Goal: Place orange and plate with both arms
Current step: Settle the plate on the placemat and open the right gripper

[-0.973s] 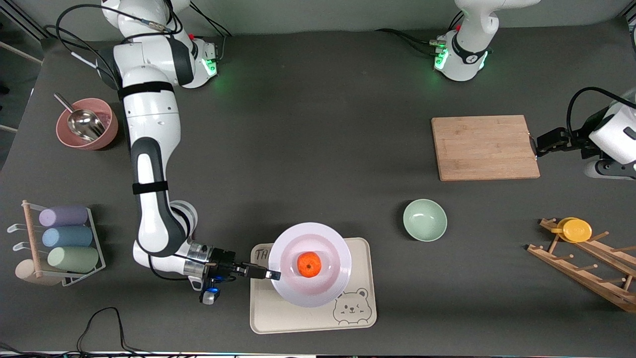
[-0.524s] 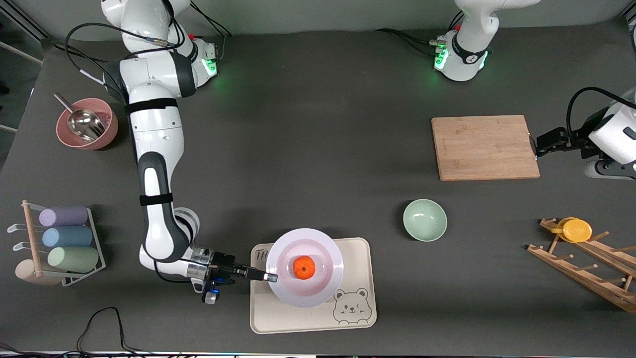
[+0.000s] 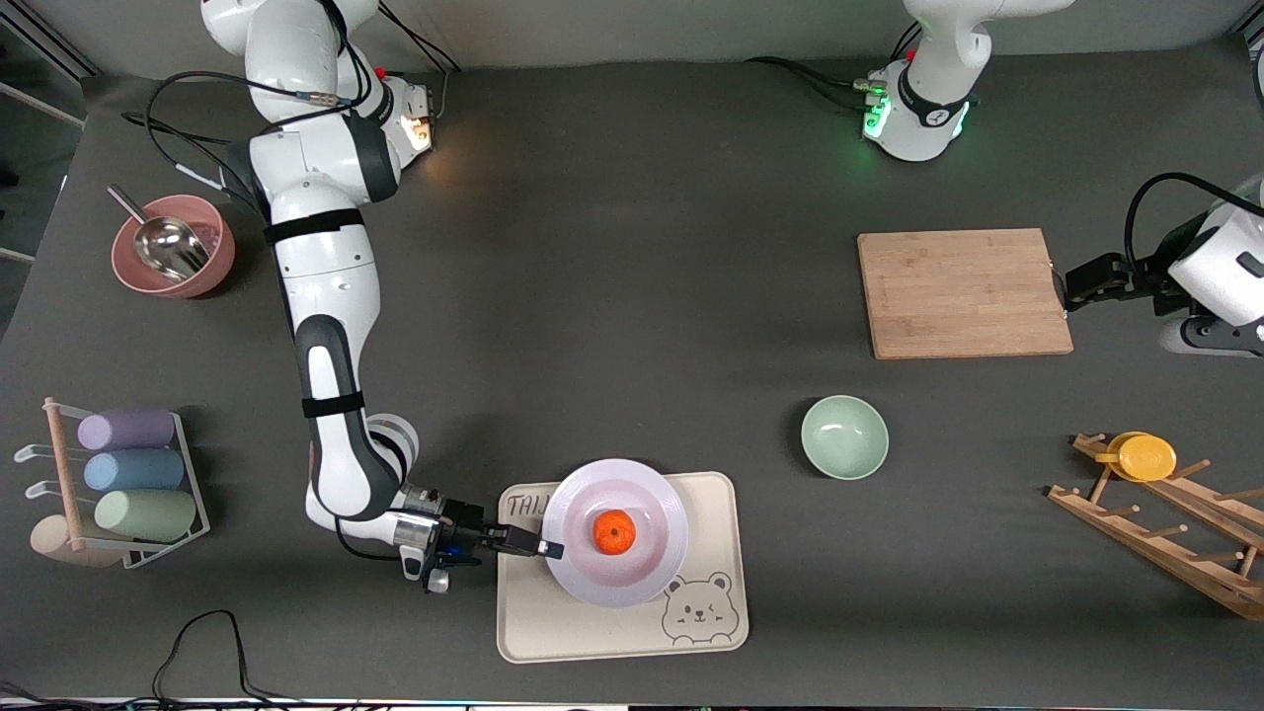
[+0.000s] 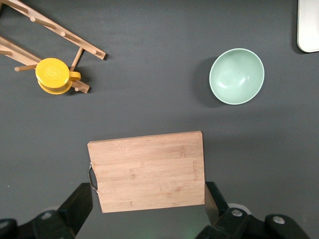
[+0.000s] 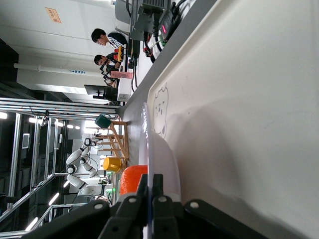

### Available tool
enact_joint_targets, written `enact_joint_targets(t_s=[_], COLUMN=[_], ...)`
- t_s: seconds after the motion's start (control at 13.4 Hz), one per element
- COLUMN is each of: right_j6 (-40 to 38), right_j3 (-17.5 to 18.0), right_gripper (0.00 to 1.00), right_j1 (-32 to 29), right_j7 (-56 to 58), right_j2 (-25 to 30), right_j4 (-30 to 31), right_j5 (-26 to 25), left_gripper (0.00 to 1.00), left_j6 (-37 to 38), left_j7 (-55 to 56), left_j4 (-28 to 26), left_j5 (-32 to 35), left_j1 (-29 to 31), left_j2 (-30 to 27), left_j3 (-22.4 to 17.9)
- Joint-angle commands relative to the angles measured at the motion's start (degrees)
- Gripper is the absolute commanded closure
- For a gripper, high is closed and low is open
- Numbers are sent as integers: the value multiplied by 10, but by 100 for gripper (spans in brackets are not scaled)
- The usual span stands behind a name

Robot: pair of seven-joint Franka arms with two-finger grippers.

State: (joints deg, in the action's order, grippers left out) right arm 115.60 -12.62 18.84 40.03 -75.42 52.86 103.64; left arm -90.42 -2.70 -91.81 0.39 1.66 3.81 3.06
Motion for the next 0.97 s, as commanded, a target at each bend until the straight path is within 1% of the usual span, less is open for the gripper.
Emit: enact_joint_targets(t_s=[0.0, 0.67, 0.75, 0.82, 0.9], right_j6=[8, 9, 10, 14, 16], right_j3=[14, 15, 16, 22, 23], right_gripper=[100, 100, 49, 45, 44], right_j1=[-13, -14, -14, -14, -14], right_j7=[5, 1, -5, -5, -5], right_j2=[-18, -18, -18, -17, -17], right_j4=[-36, -36, -36, -36, -36], right_j5=[-5, -5, -5, -5, -5], left_gripper=[0, 0, 0, 0, 0], left_j6=[8, 9, 9, 9, 9], left_j7=[3, 3, 3, 3, 3], left_j4=[-3, -5, -5, -5, -5], left_j5=[6, 6, 6, 6, 6], left_j1=[-9, -10, -10, -10, -10], left_j2=[-6, -6, -6, -6, -6], left_j3=[-6, -6, -6, -6, -6])
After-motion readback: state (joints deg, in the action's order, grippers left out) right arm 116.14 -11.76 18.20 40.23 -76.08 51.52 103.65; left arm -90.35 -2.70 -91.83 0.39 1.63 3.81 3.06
